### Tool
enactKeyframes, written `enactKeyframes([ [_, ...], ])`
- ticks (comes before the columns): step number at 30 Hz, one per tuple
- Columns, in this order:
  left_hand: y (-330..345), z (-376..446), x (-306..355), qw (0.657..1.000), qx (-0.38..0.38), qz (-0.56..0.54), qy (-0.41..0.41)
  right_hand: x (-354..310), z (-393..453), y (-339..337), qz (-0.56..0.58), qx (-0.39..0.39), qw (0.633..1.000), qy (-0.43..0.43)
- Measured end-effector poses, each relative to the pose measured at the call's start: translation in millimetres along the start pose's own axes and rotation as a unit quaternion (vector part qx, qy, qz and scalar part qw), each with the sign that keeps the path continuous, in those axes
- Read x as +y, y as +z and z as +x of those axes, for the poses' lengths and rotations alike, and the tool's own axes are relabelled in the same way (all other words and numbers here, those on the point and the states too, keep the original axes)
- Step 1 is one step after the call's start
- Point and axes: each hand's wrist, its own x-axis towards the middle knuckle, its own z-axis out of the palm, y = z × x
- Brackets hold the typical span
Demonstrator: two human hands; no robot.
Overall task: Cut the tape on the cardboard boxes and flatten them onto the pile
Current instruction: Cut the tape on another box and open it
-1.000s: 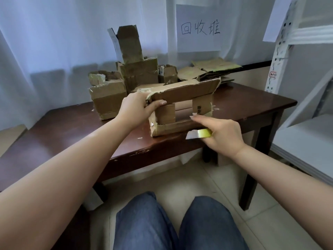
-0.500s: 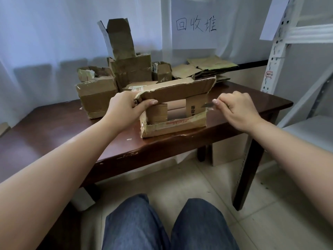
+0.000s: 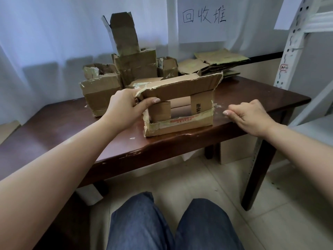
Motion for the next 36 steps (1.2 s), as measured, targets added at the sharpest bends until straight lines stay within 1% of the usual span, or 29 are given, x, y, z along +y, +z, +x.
enactKeyframes([
  [2, 0.7, 0.6, 0.9, 1.000, -0.002, 0.005, -0.003, 2.0, -11.2, -3.5, 0.031, 0.046, 0.998, 0.022],
  [5, 3.3, 1.1, 2.0, 1.000, 0.004, 0.002, -0.004, -21.0, -16.7, -15.8, 0.081, 0.113, 0.988, 0.061],
  [6, 4.1, 1.3, 1.8, 1.000, 0.005, 0.002, -0.004, -34.0, -14.2, -19.1, 0.072, 0.137, 0.986, 0.055],
  [8, 3.8, 1.4, 2.4, 1.000, 0.003, 0.003, -0.008, -61.1, -3.4, -23.1, 0.042, 0.181, 0.983, -0.013],
  [9, 3.1, 1.4, 2.6, 1.000, 0.002, 0.005, -0.011, -72.7, 2.8, -22.6, 0.039, 0.180, 0.982, -0.052],
  [10, 2.6, 1.3, 3.8, 1.000, 0.001, 0.009, -0.013, -82.9, 7.6, -22.2, 0.040, 0.161, 0.983, -0.081],
  [12, 2.7, 0.9, 6.4, 1.000, 0.002, 0.019, -0.013, -93.7, 11.2, -15.7, 0.042, 0.110, 0.988, -0.105],
  [13, 2.8, 0.9, 7.5, 1.000, 0.005, 0.022, -0.012, -96.5, 9.4, -10.7, 0.049, 0.106, 0.987, -0.106],
  [16, 2.7, 0.4, 5.8, 0.999, 0.016, 0.028, -0.010, -105.1, -3.4, 3.0, 0.047, 0.152, 0.981, -0.113],
  [19, 1.0, 0.9, 2.8, 0.999, 0.018, 0.043, -0.010, -111.4, -10.8, 7.1, 0.032, 0.179, 0.978, -0.100],
  [23, 2.2, 3.6, 7.1, 0.998, 0.022, 0.061, 0.000, -119.5, -36.6, 19.4, -0.010, 0.173, 0.980, -0.101],
  [26, 2.1, 6.8, 10.8, 0.998, 0.008, 0.056, -0.001, -121.3, -54.4, 30.5, -0.025, 0.194, 0.977, -0.079],
  [29, 2.6, 6.4, 8.7, 0.998, -0.006, 0.056, -0.006, -119.5, -55.9, 27.7, -0.023, 0.183, 0.979, -0.087],
  [31, 1.7, 5.8, 6.6, 0.998, -0.009, 0.056, -0.014, -118.7, -56.1, 22.6, -0.002, 0.169, 0.981, -0.094],
  [33, 1.5, 6.3, 4.5, 0.998, -0.019, 0.055, -0.023, -116.0, -53.1, 14.2, 0.045, 0.176, 0.980, -0.077],
  [34, 1.3, 6.3, 4.4, 0.998, -0.025, 0.054, -0.024, -113.9, -50.2, 8.7, 0.070, 0.190, 0.978, -0.054],
  [36, 0.3, 4.5, 6.0, 0.998, -0.031, 0.049, -0.021, -109.5, -42.3, -4.3, 0.109, 0.229, 0.967, 0.031],
])
